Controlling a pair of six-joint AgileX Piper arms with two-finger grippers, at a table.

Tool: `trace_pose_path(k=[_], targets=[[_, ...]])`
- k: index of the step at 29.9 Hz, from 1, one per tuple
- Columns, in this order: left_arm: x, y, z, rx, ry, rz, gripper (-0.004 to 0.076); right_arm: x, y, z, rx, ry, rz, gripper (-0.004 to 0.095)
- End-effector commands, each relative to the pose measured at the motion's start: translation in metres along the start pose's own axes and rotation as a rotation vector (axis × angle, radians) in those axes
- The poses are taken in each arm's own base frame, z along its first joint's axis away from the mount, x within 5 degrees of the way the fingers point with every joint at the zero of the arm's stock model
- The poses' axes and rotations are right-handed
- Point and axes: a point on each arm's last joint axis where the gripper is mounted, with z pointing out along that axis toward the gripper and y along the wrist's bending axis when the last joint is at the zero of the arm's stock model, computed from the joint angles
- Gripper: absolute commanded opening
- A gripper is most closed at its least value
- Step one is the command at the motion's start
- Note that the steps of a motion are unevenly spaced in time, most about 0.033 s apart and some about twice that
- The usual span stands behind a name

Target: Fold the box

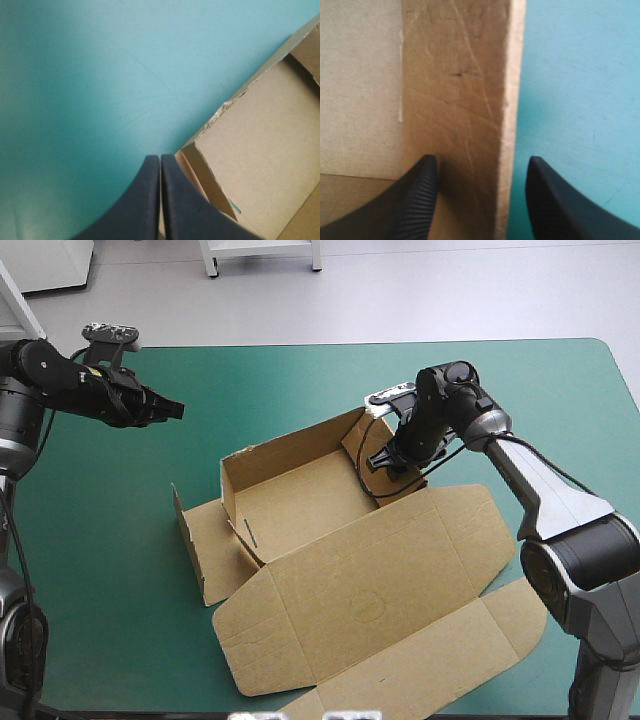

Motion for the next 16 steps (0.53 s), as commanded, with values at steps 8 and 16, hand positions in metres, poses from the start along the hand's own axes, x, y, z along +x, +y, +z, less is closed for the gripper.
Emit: trace_pose_path(k=[8, 16], targets=[[-0.004, -0.009, -0.022, 0.016, -0.077, 0.007, -0.0003, 0.001, -0.004, -0.026, 0.057, -0.052, 0.002, -0.0013], [-0.004, -0.009, -0.022, 0.017, -0.076, 0.008, -0.0003, 0.002, -0.041, -0.073, 0.091, -0.183, 0.096, -0.0013]])
